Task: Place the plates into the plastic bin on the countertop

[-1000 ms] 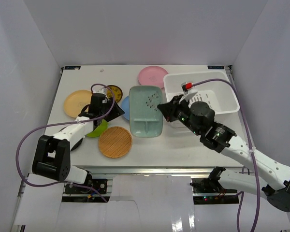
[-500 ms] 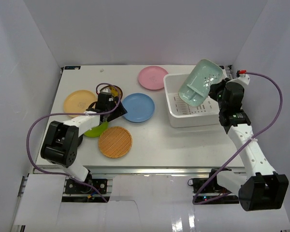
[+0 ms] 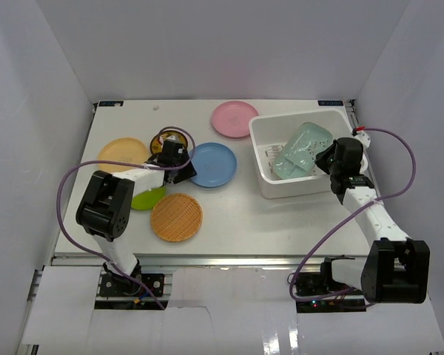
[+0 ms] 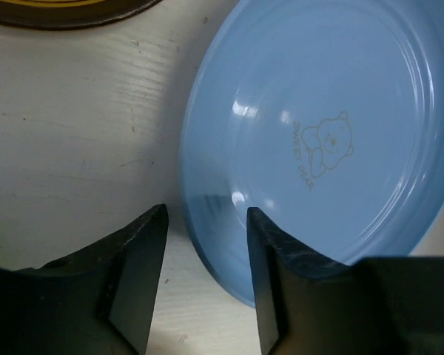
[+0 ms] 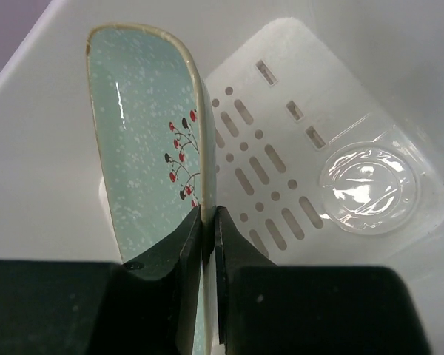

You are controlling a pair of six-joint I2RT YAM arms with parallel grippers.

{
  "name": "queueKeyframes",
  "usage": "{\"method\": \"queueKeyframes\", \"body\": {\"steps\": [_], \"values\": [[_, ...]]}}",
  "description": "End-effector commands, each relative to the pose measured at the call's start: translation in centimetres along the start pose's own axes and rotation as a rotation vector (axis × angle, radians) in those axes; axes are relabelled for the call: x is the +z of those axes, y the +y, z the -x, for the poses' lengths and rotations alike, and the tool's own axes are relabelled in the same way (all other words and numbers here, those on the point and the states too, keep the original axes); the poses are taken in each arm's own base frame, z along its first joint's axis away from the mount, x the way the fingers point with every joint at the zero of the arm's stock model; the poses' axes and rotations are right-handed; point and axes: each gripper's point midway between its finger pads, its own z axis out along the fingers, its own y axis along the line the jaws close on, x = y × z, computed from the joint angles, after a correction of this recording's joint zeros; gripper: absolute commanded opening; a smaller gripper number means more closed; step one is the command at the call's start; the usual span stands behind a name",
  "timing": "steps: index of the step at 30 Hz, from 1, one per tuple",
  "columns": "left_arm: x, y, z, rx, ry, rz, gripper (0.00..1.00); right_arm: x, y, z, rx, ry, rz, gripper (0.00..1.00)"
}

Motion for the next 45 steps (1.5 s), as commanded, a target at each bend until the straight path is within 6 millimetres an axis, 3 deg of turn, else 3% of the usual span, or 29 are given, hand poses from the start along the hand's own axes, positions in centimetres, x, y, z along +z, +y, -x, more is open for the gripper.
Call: {"method": "queueKeyframes", "body": {"steps": [1,4,5,6,7,10,15,16,17,19,25,27,28,29,30,31,32,33,34,36,37,39,40,41,42,43,44,45], "values": [[0.2,-0.6,1.4,0.016,-0.049,0.01,0.53,0.5,2.9,2.0,0.047,-0.065,0.121,0.16],[0.3,-0.4,1.8,0.03,-0.06,0.027,0.31,1.1,1.8,0.7,0.035,-0.038,0.089,0.32],[0.2,-0.3,2.0,0.032,-0.068,0.033,0.16,1.4,1.5,0.3,0.029,-0.028,0.079,0.37],[0.2,-0.3,2.1,0.032,-0.074,0.034,0.08,1.7,1.3,-0.1,0.023,-0.014,0.07,0.4],[0.1,-0.2,2.2,0.035,-0.077,0.037,0.02,1.8,1.1,-0.3,0.015,-0.006,0.064,0.48],[-0.1,-0.4,2.4,0.048,-0.08,0.036,0.0,2.1,0.6,-0.8,-0.012,0.01,0.044,0.62],[-3.5,-2.8,4.4,0.053,-0.149,-0.053,0.0,1.2,1.2,0.3,-0.032,-0.021,0.073,0.77],[-4.3,-3.2,4.8,0.048,-0.164,-0.072,0.0,0.9,1.7,0.8,-0.035,-0.034,0.092,0.85],[-6.4,-4.3,6.2,0.04,-0.215,-0.113,0.0,0.2,2.6,1.3,-0.051,-0.042,0.134,0.87],[-8.7,-5.2,7.5,0.027,-0.265,-0.157,0.0,-0.8,4.3,2.9,-0.068,-0.064,0.188,0.93],[-18.3,-11.0,12.7,0.009,-0.437,-0.399,0.0,-5.9,8.8,7.4,-0.107,-0.167,0.366,0.95],[-20.4,-13.1,13.6,0.016,-0.455,-0.482,0.0,-8.0,9.8,8.9,-0.108,-0.22,0.408,0.95],[-20.7,-14.6,13.2,0.04,-0.426,-0.534,0.0,-8.8,10.2,9.5,-0.109,-0.241,0.424,0.93],[-22.0,-16.5,14.1,0.062,-0.442,-0.581,0.0,-10.2,10.6,10.3,-0.104,-0.275,0.444,0.9],[-22.1,-17.7,14.1,0.08,-0.434,-0.606,0.0,-11.0,10.8,10.9,-0.099,-0.296,0.455,0.87],[-20.9,-19.3,13.2,0.105,-0.397,-0.616,0.0,-11.7,11.0,11.4,-0.089,-0.314,0.466,0.82],[-21.7,-21.1,13.9,0.131,-0.42,-0.64,0.0,-13.4,11.3,12.5,-0.079,-0.361,0.482,0.78],[-21.5,-22.8,13.2,0.155,-0.404,-0.656,0.0,-14.3,11.5,13.0,-0.071,-0.384,0.494,0.73],[-20.0,-24.2,13.4,0.169,-0.385,-0.642,0.0,-15.8,11.7,13.9,-0.062,-0.425,0.51,0.72],[-18.7,-26.4,12.3,0.193,-0.351,-0.655,0.0,-17.4,12.3,14.5,-0.064,-0.457,0.546,0.72],[-16.3,-27.0,11.2,0.203,-0.312,-0.639,0.0,-18.3,12.7,14.5,-0.072,-0.457,0.574,0.72],[-16.3,-29.7,10.9,0.225,-0.309,-0.664,0.0,-19.3,13.2,14.6,-0.069,-0.453,0.604,0.72],[-13.9,-30.3,9.6,0.24,-0.265,-0.647,0.0,-20.1,13.6,14.5,-0.072,-0.455,0.635,0.72],[-13.4,-31.1,9.0,0.252,-0.248,-0.649,0.0,-20.1,13.6,14.2,-0.066,-0.445,0.65,0.72],[-14.3,-33.0,8.8,0.266,-0.261,-0.679,0.0,-20.3,13.8,14.0,-0.064,-0.443,0.665,0.71],[-12.2,-33.2,7.5,0.285,-0.23,-0.651,0.0,-20.5,14.1,13.7,-0.063,-0.436,0.689,0.71],[-13.0,-34.9,7.5,0.296,-0.242,-0.681,0.0,-20.7,14.4,13.4,-0.069,-0.421,0.709,0.71],[-12.6,-35.4,7.1,0.308,-0.238,-0.678,0.02,-20.6,14.5,13.1,-0.068,-0.409,0.717,0.71]]}}
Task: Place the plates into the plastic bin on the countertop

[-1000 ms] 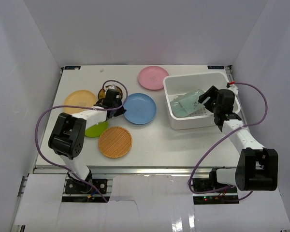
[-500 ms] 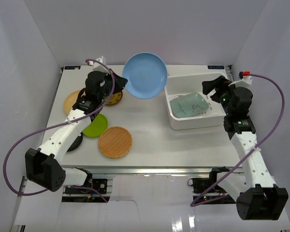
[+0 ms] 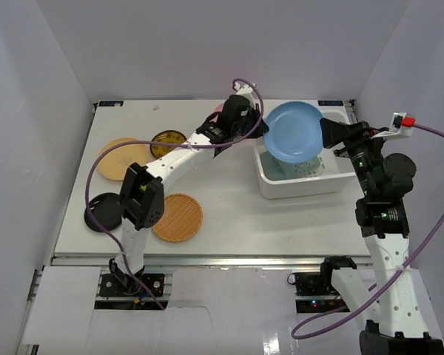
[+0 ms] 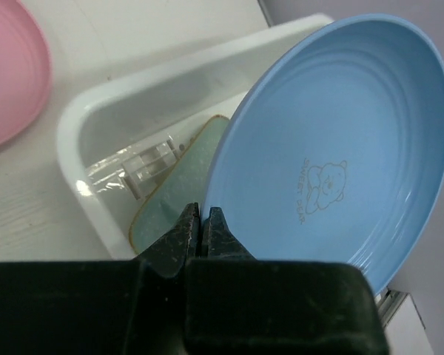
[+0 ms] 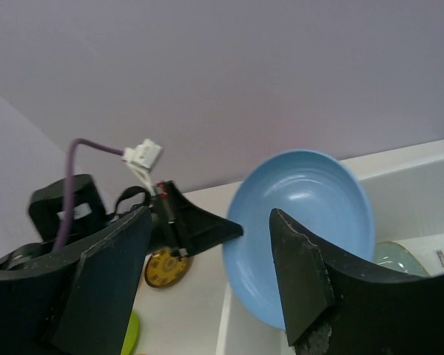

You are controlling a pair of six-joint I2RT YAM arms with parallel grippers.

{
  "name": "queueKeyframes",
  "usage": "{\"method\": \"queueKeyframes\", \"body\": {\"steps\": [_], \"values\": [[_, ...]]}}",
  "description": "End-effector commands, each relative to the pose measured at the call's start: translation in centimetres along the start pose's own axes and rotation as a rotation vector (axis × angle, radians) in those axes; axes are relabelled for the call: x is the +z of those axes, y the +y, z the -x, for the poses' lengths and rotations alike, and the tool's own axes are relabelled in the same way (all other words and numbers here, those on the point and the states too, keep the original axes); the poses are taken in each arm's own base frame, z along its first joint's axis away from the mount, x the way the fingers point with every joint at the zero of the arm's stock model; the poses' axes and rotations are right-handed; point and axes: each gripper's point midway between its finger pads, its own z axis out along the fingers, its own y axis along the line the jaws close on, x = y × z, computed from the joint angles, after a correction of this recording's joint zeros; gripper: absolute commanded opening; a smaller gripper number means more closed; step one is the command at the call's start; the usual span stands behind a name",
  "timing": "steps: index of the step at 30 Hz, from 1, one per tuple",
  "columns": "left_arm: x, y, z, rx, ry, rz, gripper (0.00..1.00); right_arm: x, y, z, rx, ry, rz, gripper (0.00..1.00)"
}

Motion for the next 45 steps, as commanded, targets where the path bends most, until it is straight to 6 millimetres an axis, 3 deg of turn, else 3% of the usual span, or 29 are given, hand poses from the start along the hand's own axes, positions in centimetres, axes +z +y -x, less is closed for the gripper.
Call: {"method": "queueKeyframes", "body": {"steps": [1,2,4,5,6,8,11,14,15,17,18,20,21,24,35,37,38,39,43,45], "values": [[0.5,-3.6,1.1,0.036,-0.011,-0.047,0.06,-0.1,2.0,0.0,0.021,0.015,0.092,0.71],[0.7,-4.5,1.5,0.04,-0.018,-0.066,0.17,-0.1,2.1,-0.2,0.024,0.019,0.096,0.71],[1.9,-4.2,0.1,0.038,0.016,-0.063,0.34,-0.1,2.2,-0.5,0.026,0.028,0.105,0.7],[2.0,-4.3,0.3,0.038,0.011,-0.067,0.59,-0.2,2.3,-0.3,0.023,0.026,0.104,0.7],[2.1,-4.2,0.3,0.043,0.013,-0.056,0.72,-0.2,2.3,-0.2,0.02,0.02,0.104,0.71],[2.2,-3.5,0.8,0.074,-0.002,-0.019,0.89,-0.3,2.2,-0.2,0.019,0.016,0.1,0.7],[1.0,-2.4,3.5,0.109,-0.074,0.051,0.94,-0.2,2.0,-0.9,0.021,0.03,0.103,0.7],[-1.1,-0.2,7.4,0.085,-0.153,0.101,0.94,-0.1,1.7,-1.5,0.027,0.04,0.102,0.7],[-1.2,1.8,6.8,0.068,-0.138,0.134,0.94,-0.1,1.7,-1.6,0.025,0.043,0.106,0.7],[-2.3,6.1,8.3,-0.008,-0.174,0.191,0.93,0.1,1.8,-2.3,0.028,0.066,0.12,0.7],[-3.0,9.6,8.7,-0.049,-0.185,0.228,0.91,0.1,1.7,-2.7,0.03,0.077,0.122,0.7],[-3.1,13.0,8.5,-0.115,-0.181,0.278,0.9,0.3,1.7,-3.3,0.033,0.098,0.133,0.7],[-3.0,15.8,8.2,-0.14,-0.17,0.322,0.89,0.4,1.8,-3.6,0.031,0.109,0.139,0.7],[-1.7,19.8,5.6,-0.178,-0.116,0.386,0.88,0.7,2.1,-4.9,0.026,0.166,0.173,0.7],[5.3,27.1,-0.6,-0.32,0.007,0.457,0.81,1.0,4.9,-9.3,-0.029,0.31,0.264,0.7],[6.1,27.6,-0.9,-0.349,0.004,0.461,0.79,1.0,5.4,-9.9,-0.034,0.331,0.278,0.7],[6.9,27.9,-2.1,-0.361,0.033,0.443,0.78,0.8,5.8,-10.5,-0.035,0.343,0.285,0.7],[7.3,27.6,-1.4,-0.363,0.019,0.43,0.78,0.7,6.1,-10.8,-0.035,0.348,0.293,0.7],[8.3,28.6,-2.3,-0.387,0.018,0.445,0.72,0.6,7.1,-12.7,-0.045,0.394,0.316,0.7],[8.8,29.1,-3.1,-0.392,0.029,0.451,0.62,0.3,8.3,-13.8,-0.043,0.422,0.348,0.7]]}}
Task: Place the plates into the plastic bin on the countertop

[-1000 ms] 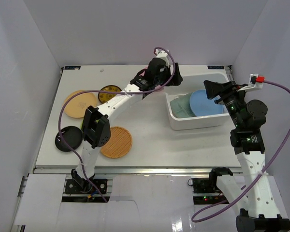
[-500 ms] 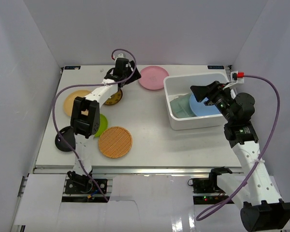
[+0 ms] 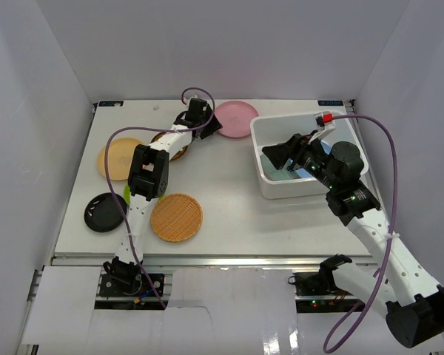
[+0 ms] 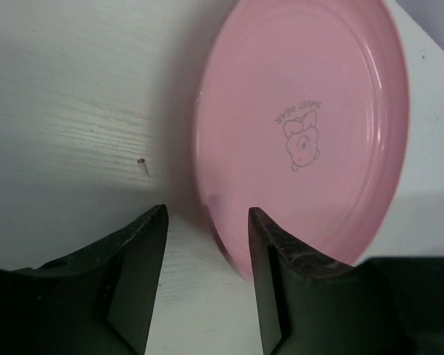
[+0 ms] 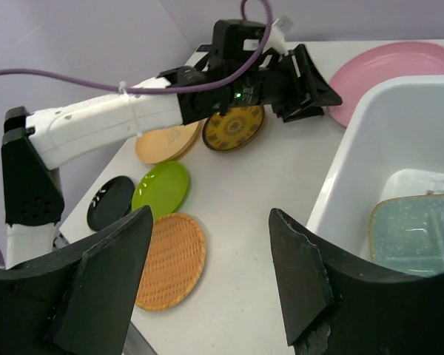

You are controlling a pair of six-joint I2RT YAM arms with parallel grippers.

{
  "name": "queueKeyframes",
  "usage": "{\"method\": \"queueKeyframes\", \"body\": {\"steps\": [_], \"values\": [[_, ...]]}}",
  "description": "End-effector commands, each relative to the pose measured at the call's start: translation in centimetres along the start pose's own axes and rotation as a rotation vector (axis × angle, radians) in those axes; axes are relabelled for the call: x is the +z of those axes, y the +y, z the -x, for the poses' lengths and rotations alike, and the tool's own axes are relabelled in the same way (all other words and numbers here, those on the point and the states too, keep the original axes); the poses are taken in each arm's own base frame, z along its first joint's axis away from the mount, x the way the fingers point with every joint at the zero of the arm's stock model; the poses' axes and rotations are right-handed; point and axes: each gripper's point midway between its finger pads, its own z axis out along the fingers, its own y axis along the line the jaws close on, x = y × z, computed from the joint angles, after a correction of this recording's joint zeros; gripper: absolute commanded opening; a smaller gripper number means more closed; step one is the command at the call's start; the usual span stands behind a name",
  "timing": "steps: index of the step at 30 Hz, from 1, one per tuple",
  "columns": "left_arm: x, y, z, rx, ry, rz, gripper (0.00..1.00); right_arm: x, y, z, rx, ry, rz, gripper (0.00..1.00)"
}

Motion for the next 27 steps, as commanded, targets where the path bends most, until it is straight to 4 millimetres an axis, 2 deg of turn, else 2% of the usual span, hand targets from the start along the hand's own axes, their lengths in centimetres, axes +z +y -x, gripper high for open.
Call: {"method": "queueKeyframes", "body": {"steps": [1,3,4,8,9,10,12,13,15,16,18,19,20,21,23,24,26,27], "values": [[0.5,0.1,0.0,-0.024,0.011,0.004,0.57,0.8,1.6,0.1,-0.043,-0.004,0.032,0.7],[0.9,0.8,-0.5,-0.019,0.018,0.019,0.46,1.2,2.1,-0.8,-0.048,0.022,0.046,0.7],[1.0,1.1,-0.8,-0.018,0.024,0.025,0.33,1.6,2.7,-1.6,-0.052,0.045,0.055,0.7],[0.6,1.2,-0.4,0.002,0.02,0.026,0.01,2.6,4.0,-4.5,-0.052,0.103,0.074,0.7],[0.4,1.1,-0.1,0.007,0.016,0.023,0.0,2.9,4.3,-5.2,-0.055,0.114,0.076,0.7],[-0.3,0.4,0.6,0.019,-0.003,0.001,0.0,3.2,4.5,-6.9,-0.054,0.142,0.062,0.7],[-1.4,-0.6,1.7,0.046,-0.02,-0.033,0.0,3.8,5.1,-9.0,-0.046,0.174,0.058,0.7],[-3.0,-2.2,3.4,0.056,-0.055,-0.071,0.0,3.9,5.5,-9.9,-0.036,0.189,0.069,0.7],[-4.8,-3.2,4.9,0.072,-0.085,-0.101,0.0,4.3,5.0,-12.6,-0.019,0.224,0.029,0.7],[-7.1,-5.2,7.1,0.08,-0.137,-0.15,0.0,4.3,5.3,-13.9,-0.018,0.236,0.021,0.7],[-9.4,-6.5,9.0,0.093,-0.177,-0.183,0.0,4.7,5.2,-16.3,-0.02,0.288,0.003,0.71],[-10.6,-7.2,10.1,0.117,-0.205,-0.195,0.0,4.7,5.8,-17.6,-0.023,0.316,0.014,0.71],[-13.2,-8.7,11.8,0.129,-0.251,-0.224,0.0,4.9,6.0,-18.6,-0.016,0.339,0.013,0.74],[-14.3,-9.1,12.5,0.137,-0.27,-0.23,0.0,5.1,6.2,-20.3,-0.024,0.378,0.015,0.76],[-16.9,-10.3,14.1,0.15,-0.323,-0.263,0.0,5.5,6.4,-21.7,-0.014,0.396,0.013,0.8],[-19.1,-11.2,15.1,0.156,-0.355,-0.283,0.0,5.6,6.3,-23.5,0.021,0.441,0.006,0.84],[-21.5,-12.2,16.0,0.174,-0.39,-0.306,0.0,6.0,6.6,-24.7,0.054,0.452,0.021,0.86],[-23.5,-12.6,16.5,0.175,-0.415,-0.318,0.0,6.1,6.3,-26.4,0.074,0.49,0.004,0.86]]}}
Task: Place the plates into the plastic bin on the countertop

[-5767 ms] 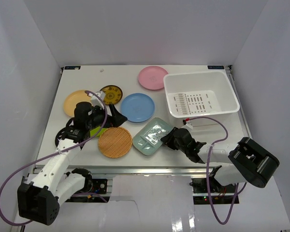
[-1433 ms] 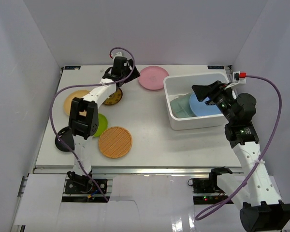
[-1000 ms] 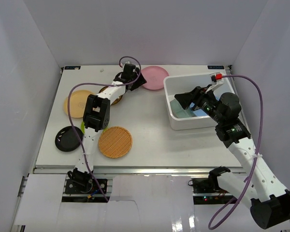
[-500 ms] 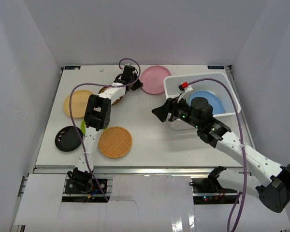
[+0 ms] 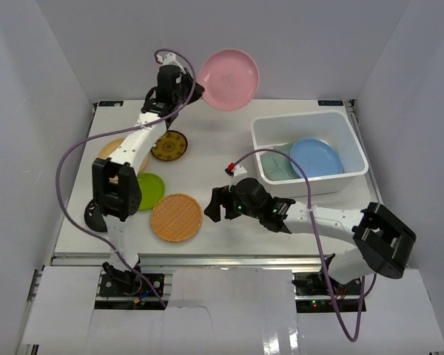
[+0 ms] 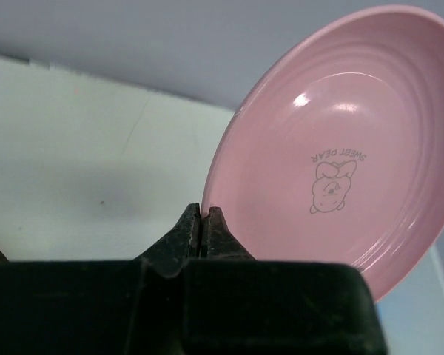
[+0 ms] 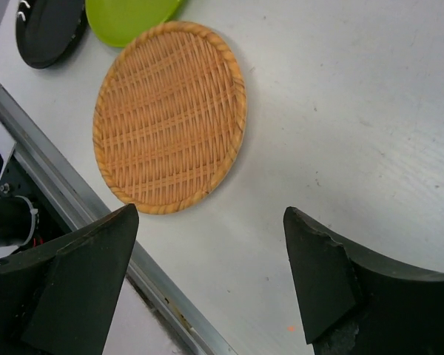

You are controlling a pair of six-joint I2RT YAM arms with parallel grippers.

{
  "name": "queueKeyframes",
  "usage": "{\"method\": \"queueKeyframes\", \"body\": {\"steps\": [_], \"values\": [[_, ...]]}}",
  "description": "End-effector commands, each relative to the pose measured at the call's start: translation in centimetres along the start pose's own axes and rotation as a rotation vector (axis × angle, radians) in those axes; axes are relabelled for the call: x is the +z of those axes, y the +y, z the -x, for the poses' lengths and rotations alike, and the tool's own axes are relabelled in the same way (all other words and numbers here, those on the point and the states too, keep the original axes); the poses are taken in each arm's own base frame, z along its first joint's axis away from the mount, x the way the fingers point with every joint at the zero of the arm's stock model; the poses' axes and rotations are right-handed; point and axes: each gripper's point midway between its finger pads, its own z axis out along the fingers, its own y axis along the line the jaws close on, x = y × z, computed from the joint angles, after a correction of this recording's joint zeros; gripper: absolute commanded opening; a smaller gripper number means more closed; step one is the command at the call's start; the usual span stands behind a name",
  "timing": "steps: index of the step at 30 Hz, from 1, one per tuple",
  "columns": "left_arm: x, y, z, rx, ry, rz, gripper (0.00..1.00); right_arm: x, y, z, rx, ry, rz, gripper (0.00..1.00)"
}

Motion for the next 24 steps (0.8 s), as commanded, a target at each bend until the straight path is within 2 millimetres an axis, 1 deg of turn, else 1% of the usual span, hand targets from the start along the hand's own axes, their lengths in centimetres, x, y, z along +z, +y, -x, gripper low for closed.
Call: {"method": "queueKeyframes", "body": {"steps": [1,2,3,5,6,7,8,9,10,11,12,13,14,16,17,18,19,20,22,23,24], "values": [[-7.5,-6.1,8.5,0.043,-0.213,-0.144,0.0,1.9,0.6,-0.4,0.084,-0.026,0.021,0.85],[-8.4,-6.5,8.9,0.041,-0.228,-0.157,0.0,2.5,0.4,-0.9,0.099,-0.017,0.011,0.84],[-10.3,-7.5,10.1,0.043,-0.26,-0.183,0.0,3.4,0.0,-1.8,0.116,0.0,0.0,0.81],[-11.6,-8.0,10.2,0.041,-0.266,-0.201,0.0,4.2,0.1,-2.6,0.173,0.019,0.007,0.78],[-12.3,-8.3,10.2,0.038,-0.263,-0.218,0.0,5.1,0.1,-3.3,0.19,0.031,0.016,0.77],[-13.4,-8.7,10.2,0.033,-0.266,-0.237,0.0,5.5,0.2,-3.7,0.227,0.04,0.024,0.76],[-13.9,-9.0,10.2,0.024,-0.263,-0.254,0.0,6.2,-0.1,-4.6,0.24,0.062,0.014,0.75],[-14.3,-9.4,10.0,0.02,-0.258,-0.269,0.0,6.6,-0.1,-5.0,0.253,0.072,0.018,0.73],[-14.9,-9.6,9.7,0.018,-0.245,-0.285,0.0,7.1,0.4,-4.9,0.29,0.072,0.037,0.72],[-15.3,-9.8,9.6,0.015,-0.24,-0.294,0.0,7.4,0.4,-5.3,0.301,0.08,0.044,0.7],[-15.7,-9.9,9.5,0.006,-0.236,-0.301,0.0,8.1,0.1,-6.1,0.306,0.094,0.04,0.7],[-16.3,-9.8,9.1,0.002,-0.233,-0.304,0.0,8.4,0.2,-6.0,0.323,0.083,0.049,0.69],[-16.8,-9.8,9.2,-0.001,-0.239,-0.311,0.0,8.7,0.2,-7.2,0.351,0.113,0.062,0.68],[-17.5,-10.0,8.9,-0.006,-0.234,-0.324,0.0,9.2,-0.1,-7.4,0.38,0.103,0.057,0.67],[-17.9,-9.9,8.4,-0.007,-0.224,-0.328,0.0,9.4,-0.1,-7.4,0.393,0.099,0.061,0.62],[-18.2,-10.0,8.2,-0.008,-0.217,-0.336,0.0,9.6,-0.1,-7.9,0.409,0.103,0.067,0.6],[-18.4,-10.0,7.9,-0.013,-0.212,-0.339,0.0,9.8,0.0,-7.9,0.425,0.101,0.074,0.57],[-18.9,-10.3,7.8,-0.013,-0.213,-0.35,0.0,10.1,-0.2,-8.2,0.436,0.105,0.072,0.47],[-19.0,-10.3,7.1,-0.009,-0.192,-0.358,0.0,10.3,-0.1,-8.0,0.454,0.099,0.076,0.34],[-19.1,-10.4,7.2,-0.005,-0.191,-0.359,0.0,10.3,0.3,-7.4,0.457,0.083,0.094,0.19],[-19.4,-10.5,7.3,-0.001,-0.188,-0.359,0.0,10.0,0.1,-7.6,0.459,0.073,0.087,0.13]]}}
